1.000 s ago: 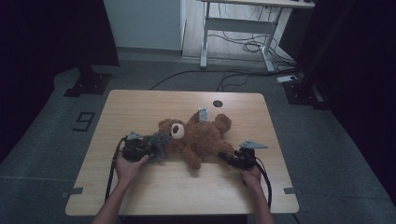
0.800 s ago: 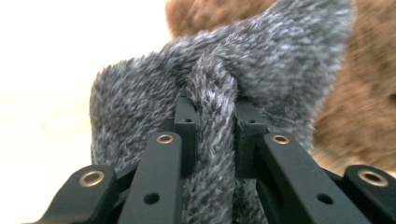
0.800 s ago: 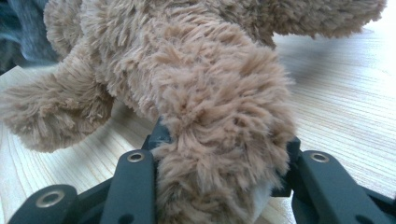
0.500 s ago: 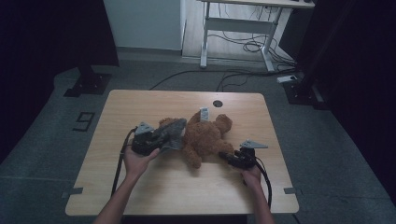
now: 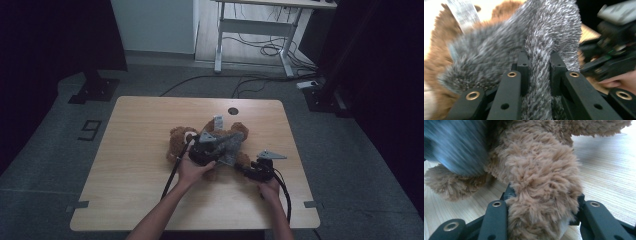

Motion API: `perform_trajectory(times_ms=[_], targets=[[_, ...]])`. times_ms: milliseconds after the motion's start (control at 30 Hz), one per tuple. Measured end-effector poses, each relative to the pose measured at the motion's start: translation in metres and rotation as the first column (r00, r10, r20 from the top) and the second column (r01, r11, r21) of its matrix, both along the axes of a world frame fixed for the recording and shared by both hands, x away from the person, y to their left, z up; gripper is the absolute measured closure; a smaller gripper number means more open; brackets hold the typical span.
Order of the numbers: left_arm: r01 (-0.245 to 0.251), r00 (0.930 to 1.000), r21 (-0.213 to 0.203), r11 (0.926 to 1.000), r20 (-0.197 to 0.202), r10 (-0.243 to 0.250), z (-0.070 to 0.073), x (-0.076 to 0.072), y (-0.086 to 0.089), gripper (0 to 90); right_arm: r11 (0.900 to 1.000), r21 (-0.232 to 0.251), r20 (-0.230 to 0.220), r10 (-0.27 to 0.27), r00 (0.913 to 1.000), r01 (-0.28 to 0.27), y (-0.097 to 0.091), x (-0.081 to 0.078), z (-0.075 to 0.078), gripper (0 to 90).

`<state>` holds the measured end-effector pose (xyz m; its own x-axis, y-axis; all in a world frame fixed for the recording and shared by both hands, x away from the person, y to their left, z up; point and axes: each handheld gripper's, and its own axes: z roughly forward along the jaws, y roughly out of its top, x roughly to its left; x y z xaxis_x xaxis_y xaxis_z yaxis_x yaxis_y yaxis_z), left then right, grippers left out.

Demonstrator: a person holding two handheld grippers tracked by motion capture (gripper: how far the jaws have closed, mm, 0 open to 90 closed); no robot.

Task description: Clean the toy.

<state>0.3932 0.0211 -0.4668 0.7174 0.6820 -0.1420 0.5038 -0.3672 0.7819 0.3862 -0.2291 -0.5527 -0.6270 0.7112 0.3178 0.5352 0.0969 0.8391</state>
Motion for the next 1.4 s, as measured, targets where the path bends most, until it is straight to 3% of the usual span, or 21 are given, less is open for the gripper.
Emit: perform_trajectory(times_ms=[100, 267, 500, 633, 800, 1200, 1300, 1400], targets=[[-0.007, 1.0, -0.018, 0.9998, -0.005, 0.006, -0.005, -0.002, 0.008, 75.2, 1.0, -0.007, -0.003, 0.005, 1.0, -0.005, 0.0, 0.0, 0.0, 57.2], [-0.062, 0.998, -0.005, 0.998, 0.009, 0.062, -0.006, -0.006, 0.037, 75.2, 1.0, -0.004, 0.001, 0.007, 1.0, -0.007, 0.0, 0.0, 0.0, 57.2], [-0.136, 0.9904, -0.062, 0.9887, 0.013, 0.137, -0.012, -0.016, 0.098, 75.4, 0.9999, -0.006, 0.006, 0.014, 0.9999, -0.014, 0.0, 0.001, 0.0, 57.2], [-0.18, 0.9829, -0.076, 0.9808, 0.027, 0.182, -0.01, -0.022, 0.125, 75.3, 0.9999, -0.004, 0.005, 0.013, 0.9999, -0.013, 0.0, 0.001, 0.0, 57.2], [-0.242, 0.9702, -0.099, 0.9652, -0.023, 0.241, -0.021, -0.017, 0.156, 75.2, 0.9999, -0.004, 0.005, 0.013, 0.9999, -0.013, 0.0, 0.001, 0.0, 57.2], [-0.328, 0.9406, -0.041, 0.9437, -0.107, 0.322, -0.054, -0.009, 0.186, 75.3, 0.9997, -0.004, -0.001, 0.023, 0.9997, -0.023, 0.0, 0.001, 0.0, 57.2], [-0.333, 0.9393, -0.076, 0.94, -0.116, 0.323, -0.051, -0.011, 0.191, 75.3, 0.9997, -0.002, -0.001, 0.023, 0.9997, -0.023, 0.0, 0.001, 0.0, 57.1], [-0.318, 0.9473, -0.101, 0.9428, -0.078, 0.311, -0.036, -0.016, 0.187, 75.3, 0.9999, 0.002, -0.007, 0.017, 0.9998, -0.017, -0.001, 0.002, 0.0, 57.1]])
